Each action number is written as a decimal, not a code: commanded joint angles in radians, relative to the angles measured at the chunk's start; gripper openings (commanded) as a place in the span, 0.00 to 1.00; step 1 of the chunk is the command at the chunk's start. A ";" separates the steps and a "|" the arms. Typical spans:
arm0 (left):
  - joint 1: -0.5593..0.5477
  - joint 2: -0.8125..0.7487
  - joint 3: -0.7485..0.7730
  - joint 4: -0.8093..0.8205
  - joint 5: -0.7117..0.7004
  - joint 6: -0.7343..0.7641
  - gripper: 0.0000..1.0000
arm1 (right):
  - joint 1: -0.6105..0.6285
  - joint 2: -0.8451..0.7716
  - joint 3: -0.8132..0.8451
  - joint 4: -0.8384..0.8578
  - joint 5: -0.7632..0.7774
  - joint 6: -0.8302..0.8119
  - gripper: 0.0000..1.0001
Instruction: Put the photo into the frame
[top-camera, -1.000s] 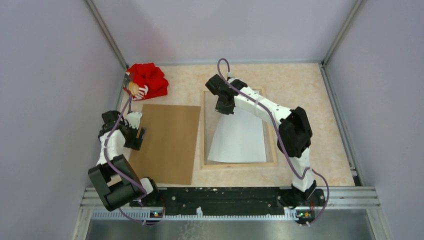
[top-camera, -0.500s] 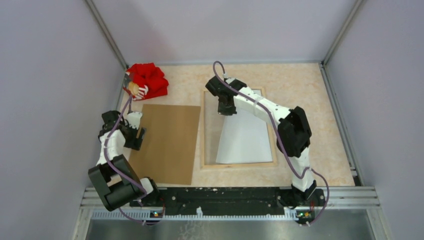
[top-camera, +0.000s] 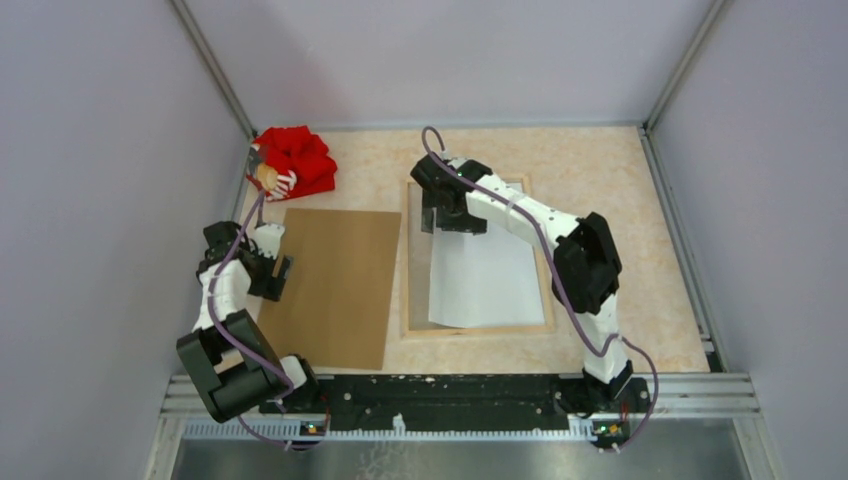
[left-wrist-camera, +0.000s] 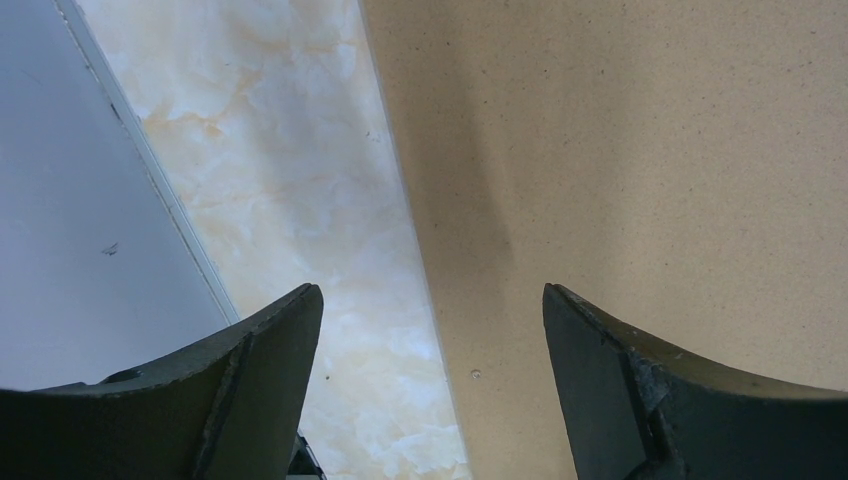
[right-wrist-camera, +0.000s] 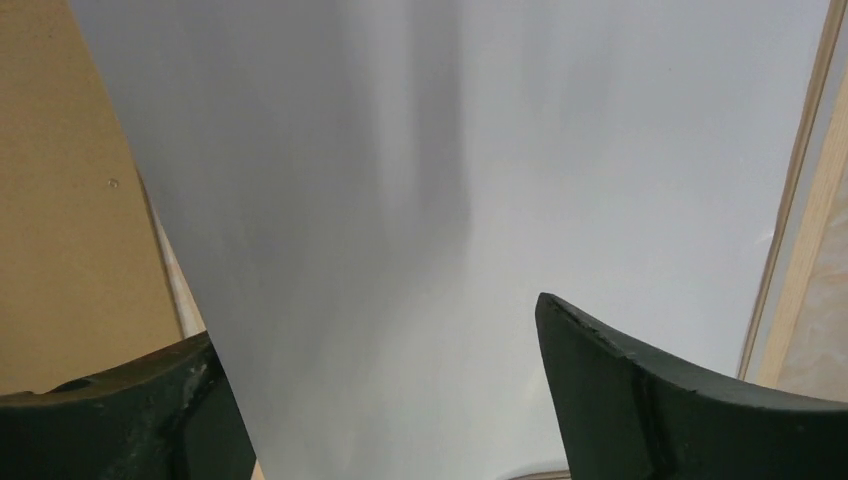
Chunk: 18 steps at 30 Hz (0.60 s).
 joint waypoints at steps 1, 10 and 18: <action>-0.002 -0.023 0.020 0.000 -0.005 0.018 0.88 | 0.004 -0.054 -0.011 0.021 -0.039 -0.024 0.98; -0.004 -0.027 0.020 -0.007 -0.010 0.017 0.89 | 0.004 -0.136 -0.052 0.091 -0.140 -0.084 0.99; -0.004 -0.032 0.016 -0.004 -0.035 0.018 0.96 | -0.049 -0.228 -0.200 0.323 -0.323 -0.147 0.99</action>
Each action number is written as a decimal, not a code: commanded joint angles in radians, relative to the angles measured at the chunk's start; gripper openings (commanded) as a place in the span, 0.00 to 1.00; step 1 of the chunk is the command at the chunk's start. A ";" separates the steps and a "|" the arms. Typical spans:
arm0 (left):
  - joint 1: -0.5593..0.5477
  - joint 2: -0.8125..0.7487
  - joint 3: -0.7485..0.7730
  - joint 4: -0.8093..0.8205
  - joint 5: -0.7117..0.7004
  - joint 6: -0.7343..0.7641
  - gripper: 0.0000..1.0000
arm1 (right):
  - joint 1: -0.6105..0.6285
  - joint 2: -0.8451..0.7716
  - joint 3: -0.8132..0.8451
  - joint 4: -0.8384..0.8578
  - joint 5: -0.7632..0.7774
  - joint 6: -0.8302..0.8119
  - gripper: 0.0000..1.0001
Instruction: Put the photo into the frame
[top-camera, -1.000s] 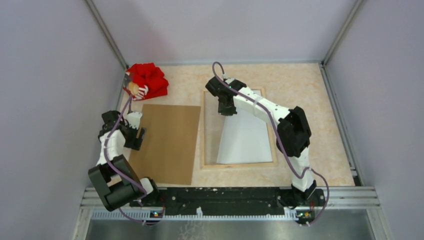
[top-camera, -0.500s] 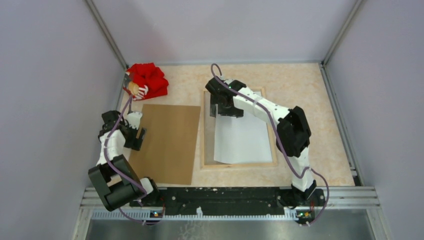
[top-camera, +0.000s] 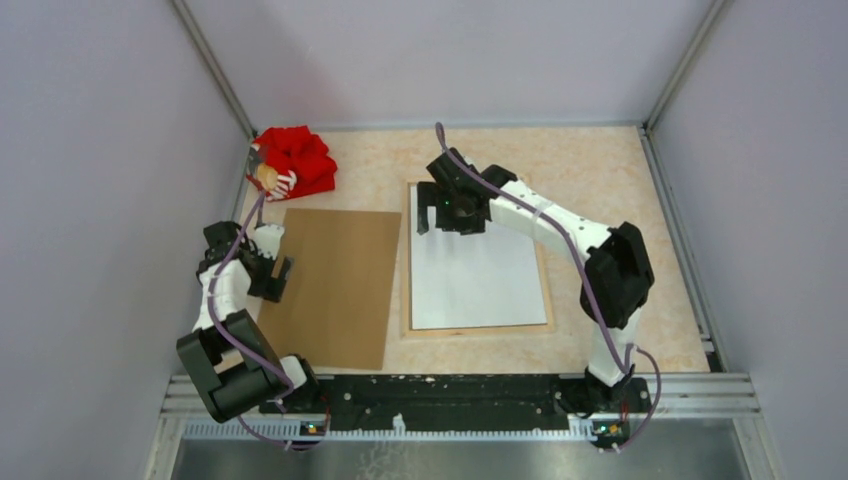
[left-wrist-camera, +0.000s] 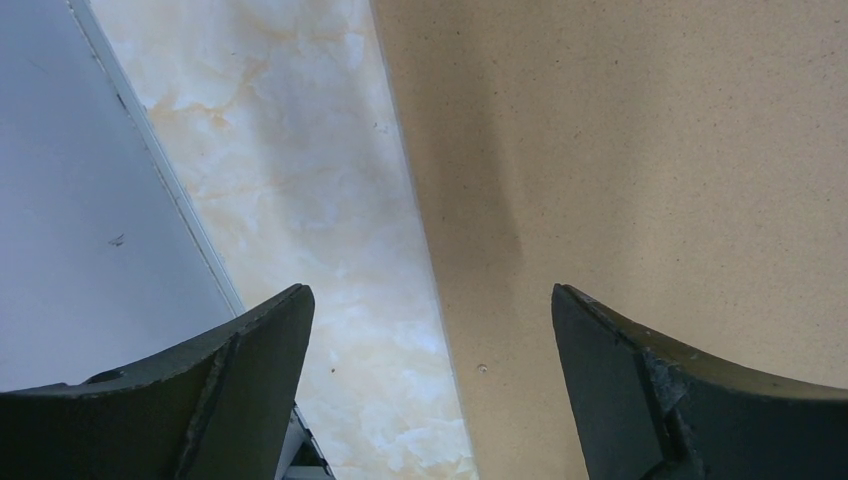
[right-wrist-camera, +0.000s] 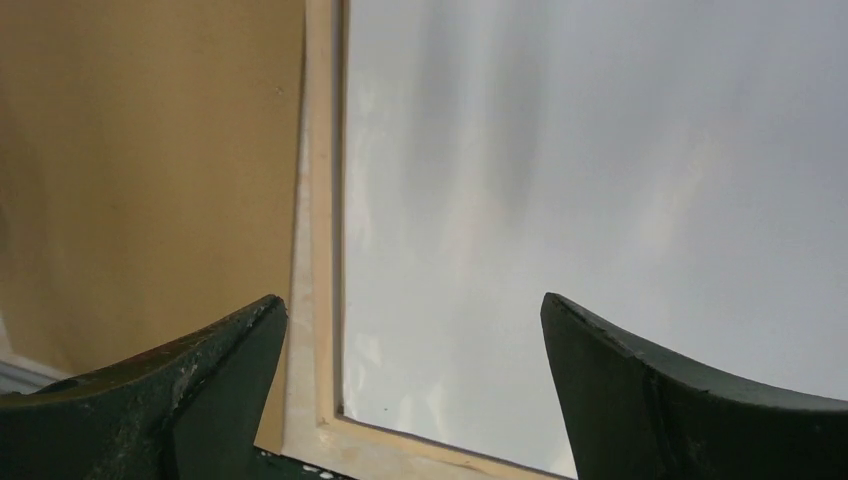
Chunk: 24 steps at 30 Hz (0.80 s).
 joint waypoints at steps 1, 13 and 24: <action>-0.003 -0.033 0.017 -0.001 -0.017 0.016 0.97 | -0.038 -0.064 -0.024 0.119 -0.090 -0.047 0.99; 0.006 -0.035 0.009 0.033 -0.098 0.012 0.99 | 0.057 -0.075 -0.078 0.271 -0.134 0.003 0.99; 0.165 0.074 -0.022 0.306 -0.272 0.094 0.97 | 0.263 0.161 0.012 0.332 -0.160 0.188 0.97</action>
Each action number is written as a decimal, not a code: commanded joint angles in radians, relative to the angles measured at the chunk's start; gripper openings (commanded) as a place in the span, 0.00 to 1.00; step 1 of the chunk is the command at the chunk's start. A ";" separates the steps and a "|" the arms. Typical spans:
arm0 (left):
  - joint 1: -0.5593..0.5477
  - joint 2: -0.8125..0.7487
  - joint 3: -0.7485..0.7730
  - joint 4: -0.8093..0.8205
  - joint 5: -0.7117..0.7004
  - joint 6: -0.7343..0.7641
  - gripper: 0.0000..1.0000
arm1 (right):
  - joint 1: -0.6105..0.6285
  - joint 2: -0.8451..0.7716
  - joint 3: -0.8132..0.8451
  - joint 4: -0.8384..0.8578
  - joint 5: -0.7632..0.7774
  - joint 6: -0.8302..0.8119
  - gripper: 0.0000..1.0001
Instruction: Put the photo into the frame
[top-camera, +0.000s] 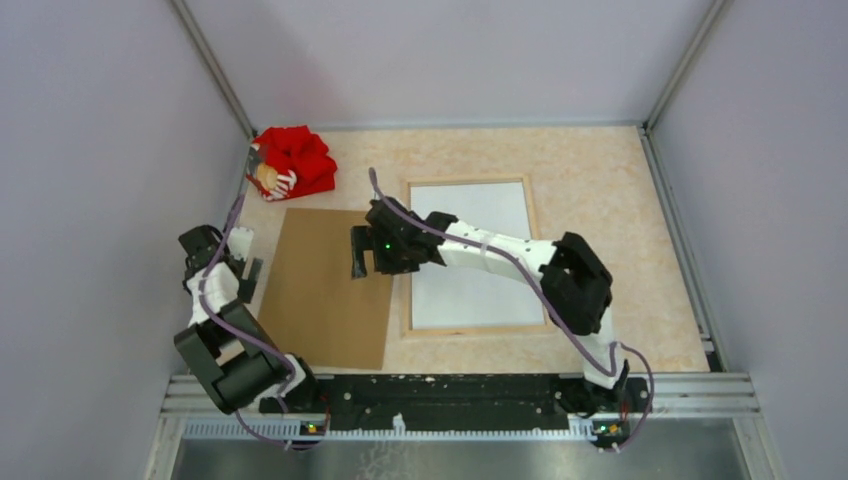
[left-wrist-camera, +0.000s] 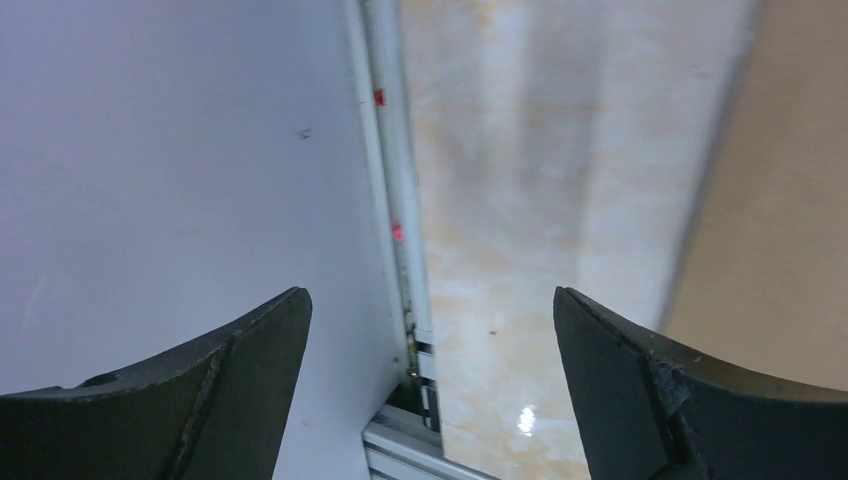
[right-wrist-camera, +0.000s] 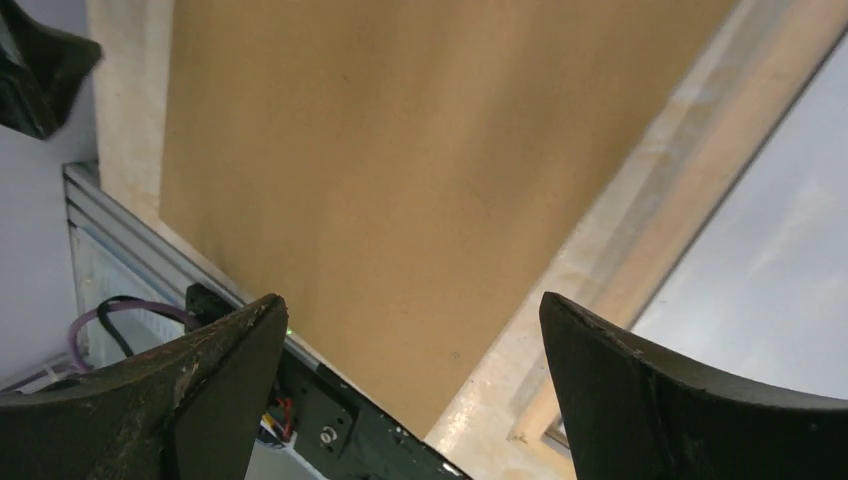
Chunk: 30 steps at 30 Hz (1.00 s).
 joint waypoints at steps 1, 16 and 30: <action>0.040 0.074 -0.017 0.183 -0.098 0.032 0.96 | 0.035 0.083 0.015 0.036 0.002 0.118 0.97; 0.036 0.208 -0.099 0.298 -0.101 -0.015 0.88 | 0.083 0.290 0.139 -0.118 0.133 0.222 0.99; -0.004 0.274 -0.099 0.252 -0.022 -0.034 0.88 | 0.078 0.306 0.115 -0.006 0.060 0.312 0.99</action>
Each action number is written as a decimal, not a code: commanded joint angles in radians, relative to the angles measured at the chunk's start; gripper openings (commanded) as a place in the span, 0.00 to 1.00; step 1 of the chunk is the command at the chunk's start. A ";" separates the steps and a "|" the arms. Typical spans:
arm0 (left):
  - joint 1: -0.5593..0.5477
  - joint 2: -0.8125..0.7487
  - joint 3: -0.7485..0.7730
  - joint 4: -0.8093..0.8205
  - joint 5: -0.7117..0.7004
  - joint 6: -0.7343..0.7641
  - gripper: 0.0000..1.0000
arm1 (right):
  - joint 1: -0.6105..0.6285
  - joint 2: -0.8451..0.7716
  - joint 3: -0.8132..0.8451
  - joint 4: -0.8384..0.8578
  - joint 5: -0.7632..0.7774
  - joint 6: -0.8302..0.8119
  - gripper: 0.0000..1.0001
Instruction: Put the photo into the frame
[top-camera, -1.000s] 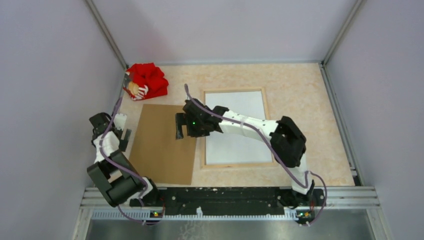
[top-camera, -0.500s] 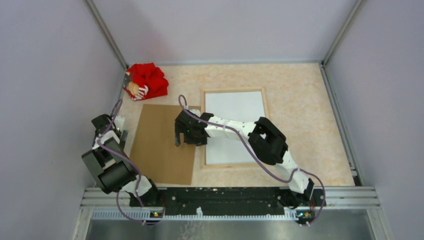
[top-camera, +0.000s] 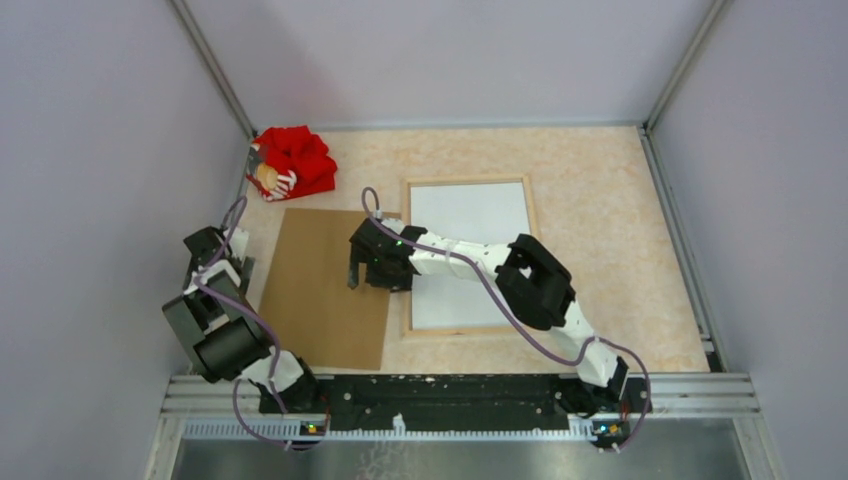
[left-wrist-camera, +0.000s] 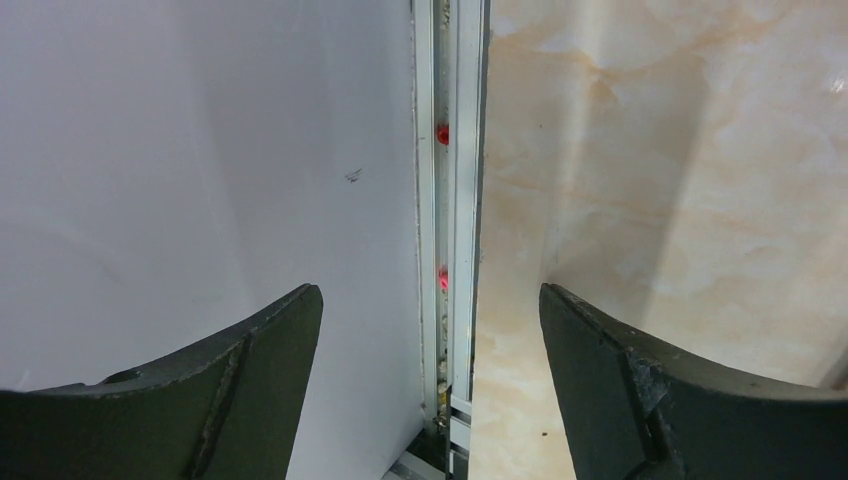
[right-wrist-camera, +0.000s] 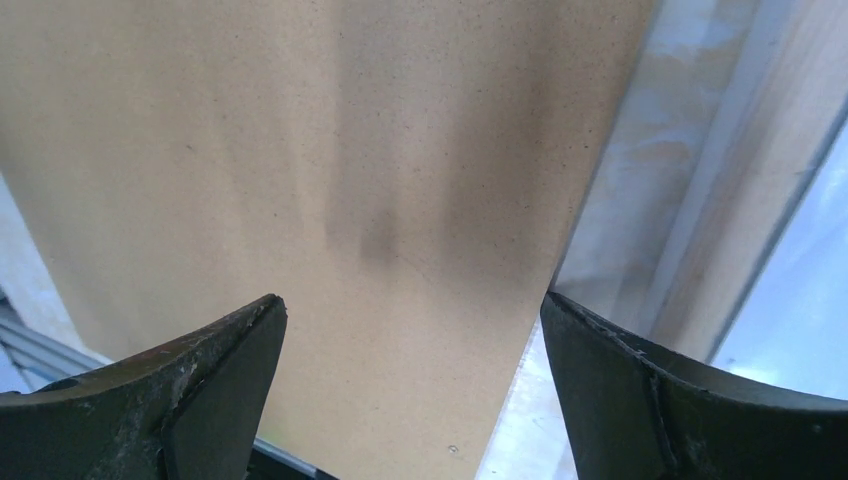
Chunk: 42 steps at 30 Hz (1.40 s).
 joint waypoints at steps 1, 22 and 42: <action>-0.039 0.070 -0.058 -0.088 0.104 -0.035 0.88 | 0.007 0.038 -0.020 0.086 -0.065 0.055 0.99; -0.121 0.190 -0.001 -0.316 0.375 -0.079 0.66 | -0.074 0.013 -0.088 0.170 -0.090 0.148 0.99; -0.199 0.282 0.094 -0.519 0.503 0.015 0.17 | -0.116 -0.032 -0.091 0.431 -0.202 0.234 0.99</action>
